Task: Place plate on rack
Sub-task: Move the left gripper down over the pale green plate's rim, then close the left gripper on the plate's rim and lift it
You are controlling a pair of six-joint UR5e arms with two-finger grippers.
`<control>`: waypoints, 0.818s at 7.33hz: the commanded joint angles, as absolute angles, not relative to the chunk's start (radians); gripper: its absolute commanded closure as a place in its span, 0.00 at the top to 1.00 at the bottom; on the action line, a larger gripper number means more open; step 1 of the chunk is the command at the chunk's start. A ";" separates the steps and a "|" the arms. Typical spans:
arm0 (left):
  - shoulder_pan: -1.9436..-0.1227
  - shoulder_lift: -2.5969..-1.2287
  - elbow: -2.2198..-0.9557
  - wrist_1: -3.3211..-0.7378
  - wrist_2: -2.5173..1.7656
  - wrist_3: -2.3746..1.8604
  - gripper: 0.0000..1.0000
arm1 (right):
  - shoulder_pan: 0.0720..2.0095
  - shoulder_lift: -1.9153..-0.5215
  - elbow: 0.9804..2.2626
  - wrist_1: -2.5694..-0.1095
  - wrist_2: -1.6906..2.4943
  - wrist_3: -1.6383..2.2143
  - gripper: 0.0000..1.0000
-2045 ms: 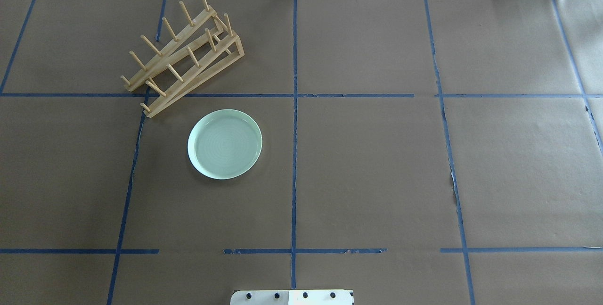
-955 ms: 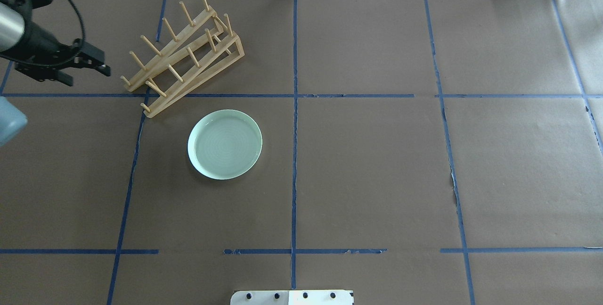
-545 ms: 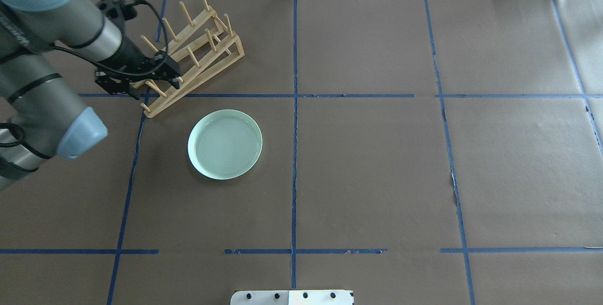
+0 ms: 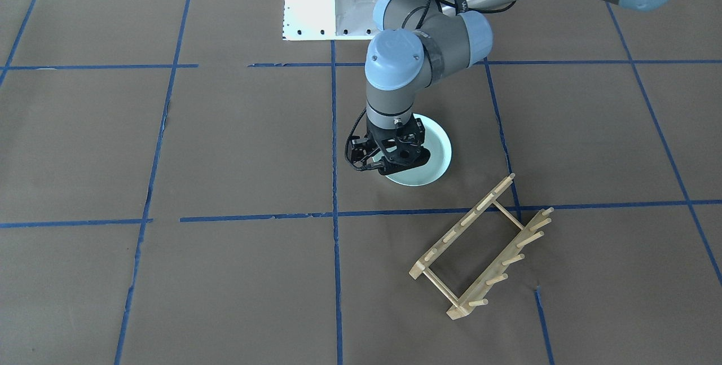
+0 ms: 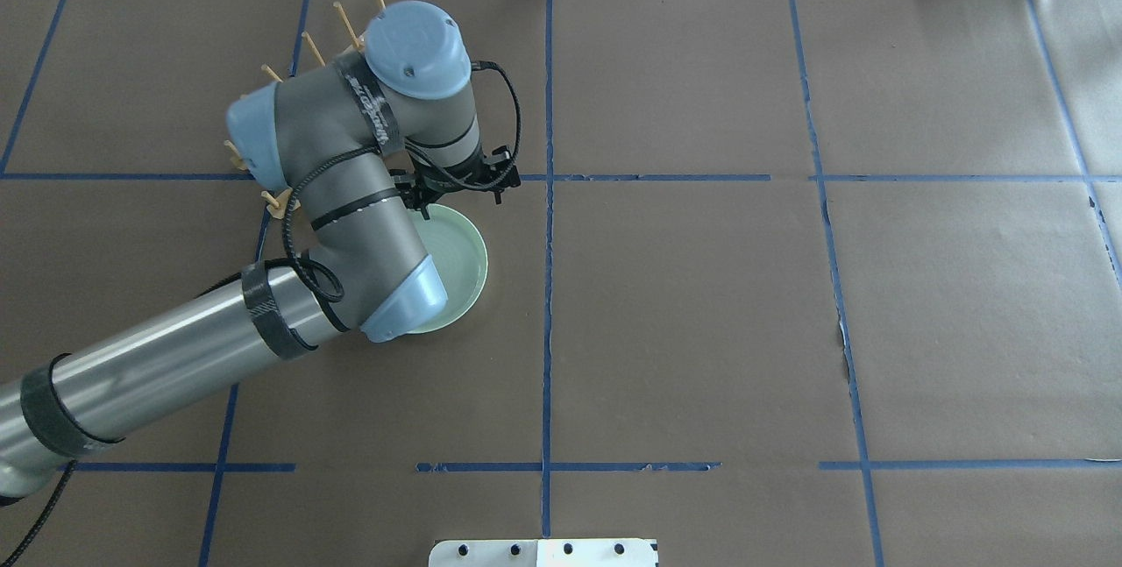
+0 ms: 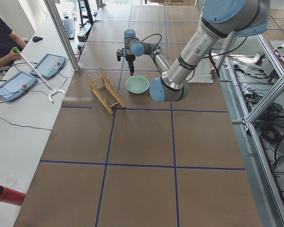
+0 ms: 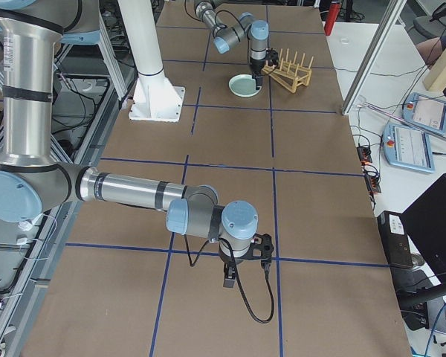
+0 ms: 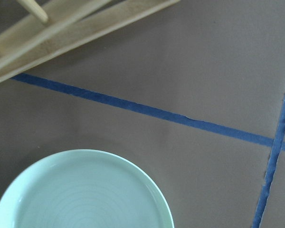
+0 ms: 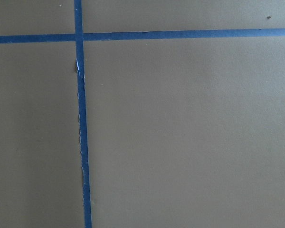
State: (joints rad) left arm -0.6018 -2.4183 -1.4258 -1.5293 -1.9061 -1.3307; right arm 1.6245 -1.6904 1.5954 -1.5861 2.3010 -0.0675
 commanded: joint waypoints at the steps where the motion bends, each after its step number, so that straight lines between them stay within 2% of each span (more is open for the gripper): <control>1: -0.552 -2.428 -1.388 -1.531 -1.858 -1.330 0.89 | 1.624 -1.690 1.595 -1.586 2.301 -0.067 1.00; 4: -0.531 -2.418 -1.384 -1.528 -1.859 -1.328 0.69 | 1.624 -1.690 1.595 -1.586 2.301 -0.067 1.00; 6: -0.525 -2.419 -1.385 -1.529 -1.861 -1.328 0.65 | 1.624 -1.690 1.595 -1.586 2.301 -0.067 1.00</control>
